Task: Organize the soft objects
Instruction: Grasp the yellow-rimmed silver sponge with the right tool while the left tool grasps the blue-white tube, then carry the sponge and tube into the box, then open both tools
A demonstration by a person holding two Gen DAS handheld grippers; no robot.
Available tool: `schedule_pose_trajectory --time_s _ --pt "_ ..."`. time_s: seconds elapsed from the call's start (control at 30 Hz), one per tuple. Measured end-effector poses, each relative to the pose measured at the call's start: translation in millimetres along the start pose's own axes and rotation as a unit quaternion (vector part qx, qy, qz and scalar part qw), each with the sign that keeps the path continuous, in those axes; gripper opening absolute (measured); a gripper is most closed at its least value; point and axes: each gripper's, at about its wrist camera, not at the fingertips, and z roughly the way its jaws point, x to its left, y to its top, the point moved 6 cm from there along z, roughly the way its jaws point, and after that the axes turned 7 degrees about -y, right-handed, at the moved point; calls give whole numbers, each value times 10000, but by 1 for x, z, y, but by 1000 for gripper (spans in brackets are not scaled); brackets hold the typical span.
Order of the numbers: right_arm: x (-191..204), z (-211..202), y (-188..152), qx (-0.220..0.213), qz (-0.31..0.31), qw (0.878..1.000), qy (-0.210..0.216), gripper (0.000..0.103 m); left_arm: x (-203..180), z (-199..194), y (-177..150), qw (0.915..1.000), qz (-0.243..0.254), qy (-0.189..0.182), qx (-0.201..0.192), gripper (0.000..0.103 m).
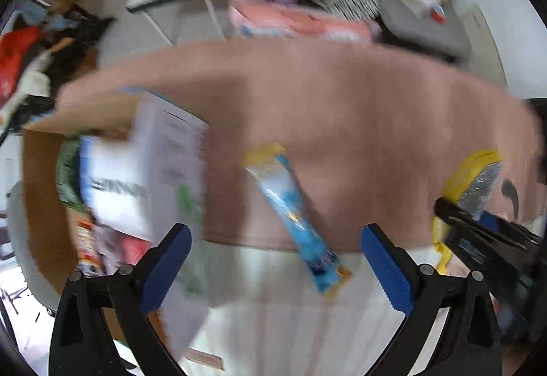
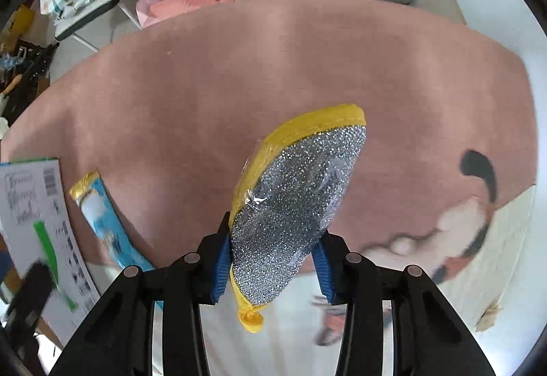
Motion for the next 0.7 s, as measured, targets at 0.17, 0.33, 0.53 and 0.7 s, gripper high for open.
schedule_pose_trajectory --time_s 0.17,0.33,0.53,0.7 --pt "-23 -7 -16 -101 57 9999 -72 44 -22 57 -3 9963 200 -1 835 102" --pt "-48 0 -28 -88 160 9998 -45 44 -26 84 1 9925 -15 -115 1218 101" --pt "-55 5 -37 -94 207 9997 19 44 -20 94 15 9920 -166 -160 1241 72" --pt "-51 4 -38 -134 178 9998 16 44 -19 94 20 9928 -139 -347 1141 25"
